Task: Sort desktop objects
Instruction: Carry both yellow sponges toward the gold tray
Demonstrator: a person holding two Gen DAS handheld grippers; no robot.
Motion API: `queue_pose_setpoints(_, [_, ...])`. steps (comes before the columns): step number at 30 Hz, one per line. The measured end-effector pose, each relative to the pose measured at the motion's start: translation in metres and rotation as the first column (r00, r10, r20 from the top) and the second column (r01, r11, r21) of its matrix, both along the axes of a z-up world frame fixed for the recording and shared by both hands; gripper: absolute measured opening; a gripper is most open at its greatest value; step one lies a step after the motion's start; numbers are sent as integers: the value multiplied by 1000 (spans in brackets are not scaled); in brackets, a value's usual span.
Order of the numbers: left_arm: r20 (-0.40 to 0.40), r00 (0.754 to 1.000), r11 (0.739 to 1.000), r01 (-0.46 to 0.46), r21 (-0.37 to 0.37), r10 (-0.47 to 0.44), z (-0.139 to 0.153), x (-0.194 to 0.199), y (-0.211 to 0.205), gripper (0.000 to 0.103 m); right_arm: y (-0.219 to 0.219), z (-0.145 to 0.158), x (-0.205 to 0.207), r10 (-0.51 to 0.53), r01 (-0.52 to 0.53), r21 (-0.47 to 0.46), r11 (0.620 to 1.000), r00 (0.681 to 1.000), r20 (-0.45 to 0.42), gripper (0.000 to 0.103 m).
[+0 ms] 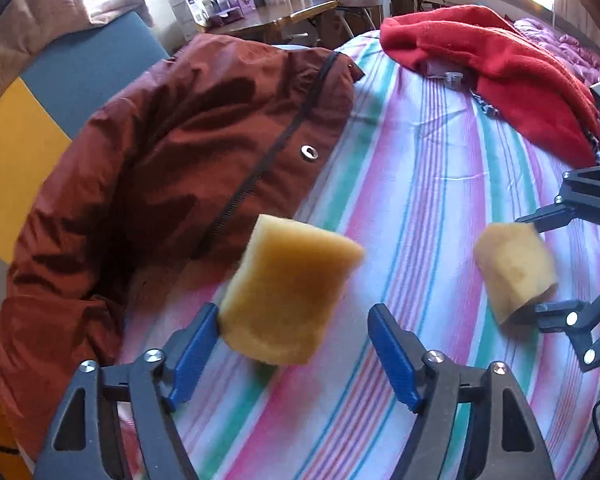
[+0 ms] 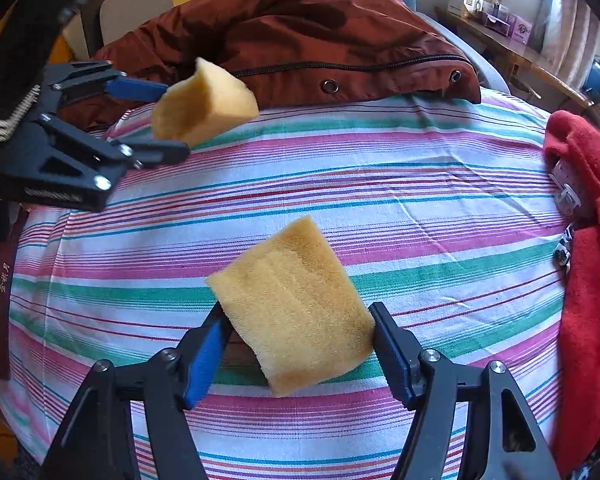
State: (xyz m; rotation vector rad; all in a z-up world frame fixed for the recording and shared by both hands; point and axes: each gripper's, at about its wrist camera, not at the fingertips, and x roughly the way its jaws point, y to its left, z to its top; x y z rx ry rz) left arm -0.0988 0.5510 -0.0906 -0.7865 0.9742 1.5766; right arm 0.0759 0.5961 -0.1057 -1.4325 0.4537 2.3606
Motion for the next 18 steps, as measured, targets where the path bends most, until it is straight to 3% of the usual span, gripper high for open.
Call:
queue_pose_setpoints(2, [26, 1000, 1000, 2, 24, -2, 5, 1, -3, 78, 1, 0, 1, -3, 3, -3, 1000, 1000, -1, 70])
queue_pose_setpoints(4, [157, 988, 998, 6, 56, -14, 15, 0, -9, 78, 1, 1, 1, -2, 2, -3, 1000, 1000, 0, 70])
queue_pose_setpoints(5, [171, 985, 998, 8, 64, -18, 20, 2, -12, 77, 0, 1, 1, -2, 2, -2, 1000, 1000, 1, 70])
queue_pose_setpoints(9, [33, 999, 999, 23, 44, -24, 21, 13, -18, 77, 0, 3, 1, -9, 9, -5, 1000, 1000, 2, 70])
queue_pose_setpoints(15, [144, 990, 992, -27, 125, 9, 41, -7, -24, 77, 0, 5, -3, -13, 13, -5, 1000, 1000, 1, 70])
queue_pose_setpoints(18, [105, 994, 994, 12, 108, -23, 38, -9, -13, 84, 1, 5, -3, -11, 11, -4, 1000, 1000, 2, 70])
